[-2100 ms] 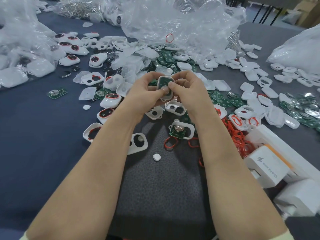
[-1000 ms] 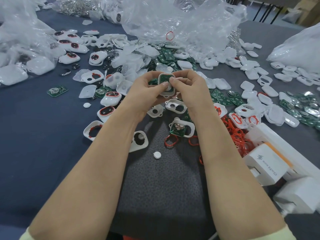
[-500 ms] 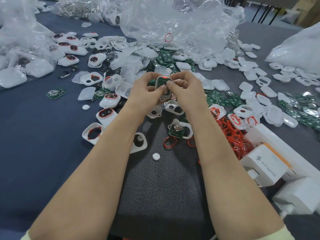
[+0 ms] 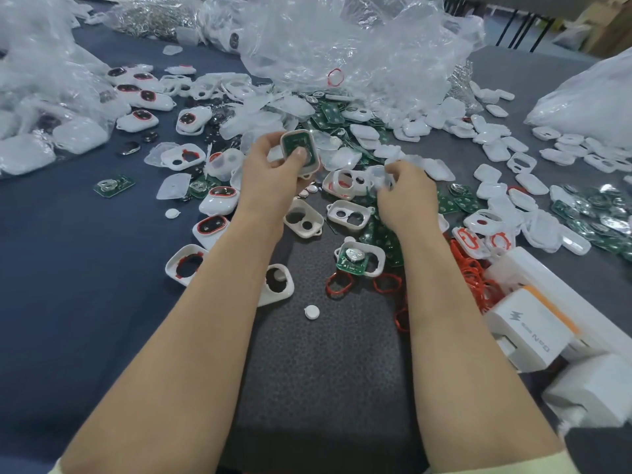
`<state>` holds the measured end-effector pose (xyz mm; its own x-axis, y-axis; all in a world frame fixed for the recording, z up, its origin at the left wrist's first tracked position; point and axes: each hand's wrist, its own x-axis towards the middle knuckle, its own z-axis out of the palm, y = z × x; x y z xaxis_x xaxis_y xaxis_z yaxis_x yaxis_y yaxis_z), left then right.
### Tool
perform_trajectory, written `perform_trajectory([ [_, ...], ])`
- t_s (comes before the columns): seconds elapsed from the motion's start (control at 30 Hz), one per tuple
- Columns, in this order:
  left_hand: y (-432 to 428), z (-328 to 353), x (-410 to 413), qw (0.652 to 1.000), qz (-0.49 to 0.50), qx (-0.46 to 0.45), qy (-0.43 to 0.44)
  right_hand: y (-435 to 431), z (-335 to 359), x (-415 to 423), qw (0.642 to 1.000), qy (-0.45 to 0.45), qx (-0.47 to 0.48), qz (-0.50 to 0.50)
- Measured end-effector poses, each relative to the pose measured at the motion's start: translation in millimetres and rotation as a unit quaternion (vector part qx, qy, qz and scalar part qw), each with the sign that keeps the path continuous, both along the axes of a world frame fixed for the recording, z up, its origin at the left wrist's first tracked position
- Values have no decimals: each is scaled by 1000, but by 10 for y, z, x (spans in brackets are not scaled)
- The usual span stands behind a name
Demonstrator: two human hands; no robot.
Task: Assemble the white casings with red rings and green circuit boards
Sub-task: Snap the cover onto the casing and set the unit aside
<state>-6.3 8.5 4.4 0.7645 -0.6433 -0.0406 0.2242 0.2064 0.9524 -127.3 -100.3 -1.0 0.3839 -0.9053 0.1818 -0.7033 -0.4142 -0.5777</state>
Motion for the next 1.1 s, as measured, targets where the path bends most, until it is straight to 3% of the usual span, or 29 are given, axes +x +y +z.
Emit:
perform_trajectory([
  [0.17,-9,14,-21,1000,0,-9,18,28,2,45,999,29,3,19],
  [0.53,-6,11,-6,1000,6,-5,23,139,120,14,985,-85,109,107],
  [0.73,0,7,6,1000,-2,-5,21,115,153,-13,975,-187,109,47],
  [0.93,-8,-1,21,1000,-3,-1,16,87,113,-26,998,-39,46,29],
  [1.03,-16,3,18,1000,-1,1,17,143,123,74,999,-18,-46,13],
  [1.1,-19,2,12,1000,-1,2,12,193,101,186,999,-12,-48,19],
])
